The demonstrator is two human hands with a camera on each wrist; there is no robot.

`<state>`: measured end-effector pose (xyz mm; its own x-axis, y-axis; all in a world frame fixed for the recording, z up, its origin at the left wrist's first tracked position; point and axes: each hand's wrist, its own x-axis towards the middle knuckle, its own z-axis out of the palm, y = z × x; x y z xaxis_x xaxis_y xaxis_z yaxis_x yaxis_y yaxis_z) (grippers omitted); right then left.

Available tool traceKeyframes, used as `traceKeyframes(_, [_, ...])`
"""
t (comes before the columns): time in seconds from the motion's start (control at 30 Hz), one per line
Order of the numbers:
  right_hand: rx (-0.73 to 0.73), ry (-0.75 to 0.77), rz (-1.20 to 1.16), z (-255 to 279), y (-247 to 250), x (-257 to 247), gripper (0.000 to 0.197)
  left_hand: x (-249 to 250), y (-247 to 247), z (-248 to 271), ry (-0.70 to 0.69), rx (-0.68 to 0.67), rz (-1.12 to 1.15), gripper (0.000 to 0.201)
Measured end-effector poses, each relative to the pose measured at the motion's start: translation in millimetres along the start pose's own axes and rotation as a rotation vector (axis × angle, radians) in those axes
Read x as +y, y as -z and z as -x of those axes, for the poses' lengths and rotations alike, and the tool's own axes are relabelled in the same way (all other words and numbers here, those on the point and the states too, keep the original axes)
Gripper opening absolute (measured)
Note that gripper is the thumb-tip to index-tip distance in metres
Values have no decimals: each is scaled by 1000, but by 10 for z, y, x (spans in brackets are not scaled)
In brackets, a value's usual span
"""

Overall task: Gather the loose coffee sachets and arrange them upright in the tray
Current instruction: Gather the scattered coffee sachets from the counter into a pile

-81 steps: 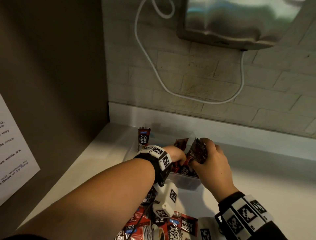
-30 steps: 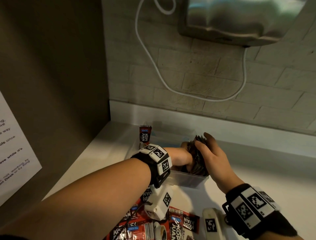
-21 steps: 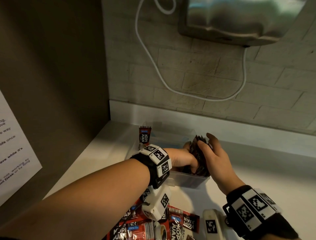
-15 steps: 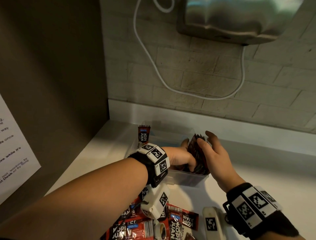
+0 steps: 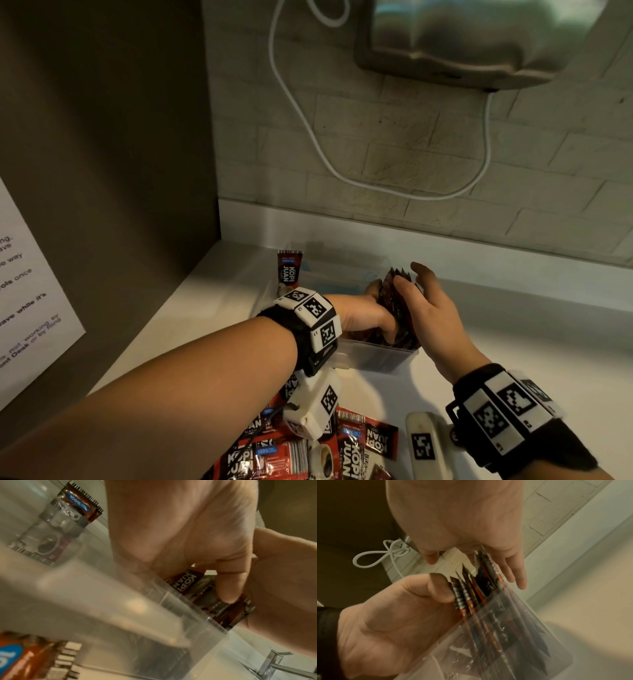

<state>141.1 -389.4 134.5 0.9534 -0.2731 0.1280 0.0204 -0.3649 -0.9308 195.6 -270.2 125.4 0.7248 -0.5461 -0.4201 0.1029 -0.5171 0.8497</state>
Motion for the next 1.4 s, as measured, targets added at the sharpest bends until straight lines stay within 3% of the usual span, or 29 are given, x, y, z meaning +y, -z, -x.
traceKeyframes(0.13, [10,-13,26,5,24,-26,54,14,34,44,10,-31,-16,109])
traceKeyframes(0.37, [20,-9,67,22,46,-94,52,21,67,101,-7,-65,-54,112])
traceKeyframes(0.63, [51,5,90,33,102,-143,54,-9,79,122,7,-67,-87,140])
traceKeyframes(0.77, [86,151,229,101,194,-222,71,36,155,310,5,-31,-165,126])
traceKeyframes(0.83, [91,280,337,205,287,-293,62,57,228,476,-26,23,-217,122])
traceKeyframes(0.87, [77,352,353,272,340,-326,47,65,265,580,-53,70,-248,119])
traceKeyframes(0.93, [-22,463,342,437,446,-382,19,50,339,810,-116,191,-340,112])
traceKeyframes(1.0, [-225,492,396,618,499,-398,16,-10,398,1090,-167,310,-396,99])
traceKeyframes(1.07, [-514,423,580,763,474,-369,11,-158,459,1375,-187,419,-414,80])
traceKeyframes(1.17, [-863,350,927,872,349,-184,38,-496,524,1736,-98,523,-462,54])
traceKeyframes(1.27, [-867,313,1015,907,153,-24,55,-845,538,1946,157,477,-568,50])
traceKeyframes(1.33, [-825,299,1004,902,27,72,67,-1059,543,2017,297,397,-615,68])
traceKeyframes(1.4, [-914,324,985,887,-90,128,81,-1223,534,2039,415,295,-675,88])
